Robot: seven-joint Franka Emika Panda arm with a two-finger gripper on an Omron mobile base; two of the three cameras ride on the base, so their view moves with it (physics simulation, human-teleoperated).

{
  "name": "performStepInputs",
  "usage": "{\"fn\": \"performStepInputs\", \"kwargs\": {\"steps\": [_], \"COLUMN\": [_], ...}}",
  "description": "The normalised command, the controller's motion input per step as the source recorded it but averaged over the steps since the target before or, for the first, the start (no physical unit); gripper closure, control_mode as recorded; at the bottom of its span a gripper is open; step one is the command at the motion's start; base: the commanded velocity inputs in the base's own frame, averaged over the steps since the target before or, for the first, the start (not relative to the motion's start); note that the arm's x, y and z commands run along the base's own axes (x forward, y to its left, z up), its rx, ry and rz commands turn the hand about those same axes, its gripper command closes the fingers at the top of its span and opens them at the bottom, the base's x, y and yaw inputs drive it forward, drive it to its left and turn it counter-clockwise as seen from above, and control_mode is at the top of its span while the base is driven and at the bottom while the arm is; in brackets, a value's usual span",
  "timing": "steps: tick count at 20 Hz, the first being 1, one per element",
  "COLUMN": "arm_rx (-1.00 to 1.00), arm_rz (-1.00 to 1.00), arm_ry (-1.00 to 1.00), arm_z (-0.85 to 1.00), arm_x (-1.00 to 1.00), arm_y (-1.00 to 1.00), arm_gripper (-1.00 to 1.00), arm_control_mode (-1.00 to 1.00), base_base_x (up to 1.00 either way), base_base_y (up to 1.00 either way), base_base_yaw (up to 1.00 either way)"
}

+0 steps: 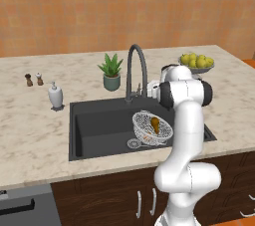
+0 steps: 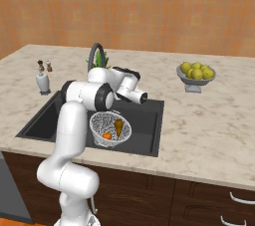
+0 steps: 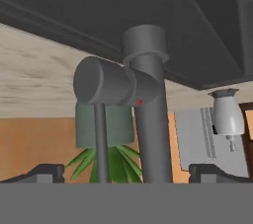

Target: Put the colander in the sink, put the pear, tangerine in the colander, and turn on the sink faucet and pour water over the colander.

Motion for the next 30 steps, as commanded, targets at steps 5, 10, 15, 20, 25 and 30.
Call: {"fn": "performStepInputs", "kwargs": {"steps": [5,10,15,20,25,30], "arm_rx": [0.0,0.0,0.0,0.0,0.0,0.0], "arm_rz": [-0.05,0.0,-0.01,-0.13,-0.16,-0.19], "arm_ry": [0.0,0.0,0.0,0.0,0.0,0.0], "arm_z": [-0.09,-0.31,-0.12,0.0,0.0,0.0], "arm_x": [0.36,0.36,0.4,0.29,0.2,0.28], "arm_y": [-0.06,-0.17,-0.13,0.16,0.13,-0.24], "arm_gripper": [-1.0,-1.0,-1.0,1.0,1.0,1.0], "arm_control_mode": [-1.0,-1.0,-1.0,-1.0,-1.0,-1.0], "base_base_x": [0.0,0.0,0.0,0.0,0.0,0.0], "base_base_y": [0.0,0.0,0.0,0.0,0.0,0.0], "base_base_yaw": [0.0,0.0,0.0,0.0,0.0,0.0]}}
